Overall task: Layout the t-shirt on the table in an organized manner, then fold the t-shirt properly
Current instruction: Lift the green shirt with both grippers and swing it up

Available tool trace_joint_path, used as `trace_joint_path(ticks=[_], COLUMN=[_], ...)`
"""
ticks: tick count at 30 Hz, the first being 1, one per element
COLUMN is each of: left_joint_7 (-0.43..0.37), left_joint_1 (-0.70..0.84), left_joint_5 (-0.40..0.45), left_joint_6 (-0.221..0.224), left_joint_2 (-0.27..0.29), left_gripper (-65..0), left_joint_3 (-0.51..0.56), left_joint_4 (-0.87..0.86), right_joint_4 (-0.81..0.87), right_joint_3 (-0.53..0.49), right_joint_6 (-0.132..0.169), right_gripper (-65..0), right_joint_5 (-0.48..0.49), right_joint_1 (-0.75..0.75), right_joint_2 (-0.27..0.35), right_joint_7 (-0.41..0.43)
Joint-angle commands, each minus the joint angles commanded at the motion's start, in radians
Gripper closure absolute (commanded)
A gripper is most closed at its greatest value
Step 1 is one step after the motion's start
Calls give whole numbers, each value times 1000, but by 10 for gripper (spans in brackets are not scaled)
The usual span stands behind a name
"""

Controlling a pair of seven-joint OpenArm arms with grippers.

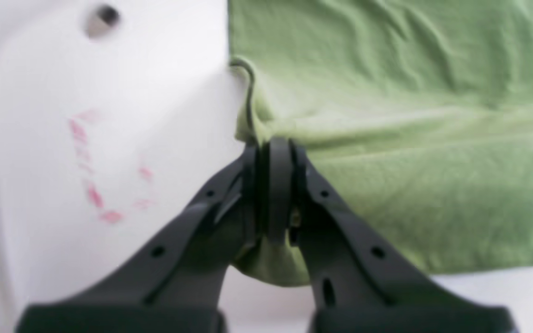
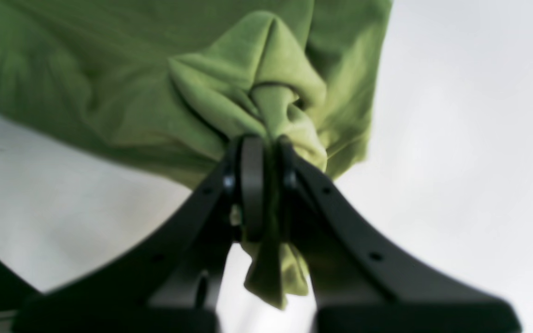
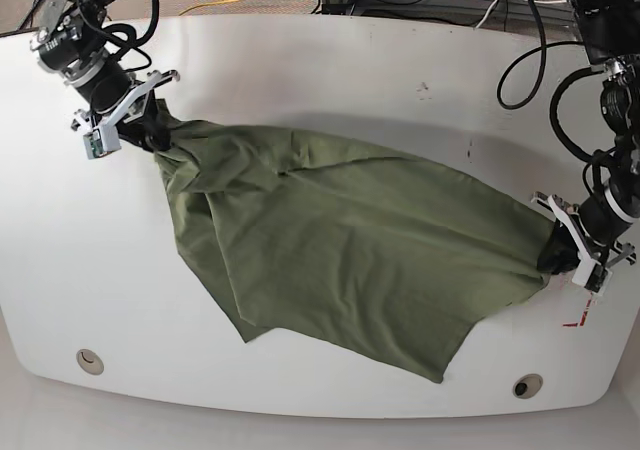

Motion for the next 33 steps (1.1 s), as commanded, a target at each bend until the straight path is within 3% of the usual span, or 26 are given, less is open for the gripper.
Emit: trace_joint_path(ticks=[5,9,11,16,24,29,33], left_joint_7=[72,120,140,150,180,181,178], left_joint_1=[-173,-322,-399,-589,-707,-848,-1016], left_joint_5=[2,20,21,26,25,25,25], left_joint_6=[2,80,104,112,114,114,114], left_joint_2=[58,89,110,147,144,100,78], left_gripper=[0,0,0,0,0,0,0], left_joint_3=[0,0,2,2,-2,-11,-11], left_joint_4=[-26,-61,-91,-201,-143,-132,-192], right_joint_4=[-46,-138,-218,-407,-677,-769,-789], right_joint_3=[8,-6,-49,-193,-439,-594,-672], right_joint_6=[0,0,0,0,0,0,0], right_gripper=[0,0,0,0,0,0,0], right_joint_5=[-5,-6,-6,-6,-8,-8,-8], right_joint_1=[199,377,471,741,1217,1516,1665], right_joint_2=[83,150,203,318,431,446,468], right_joint_7=[-81,-118,-121,-121,-114,-110,-110])
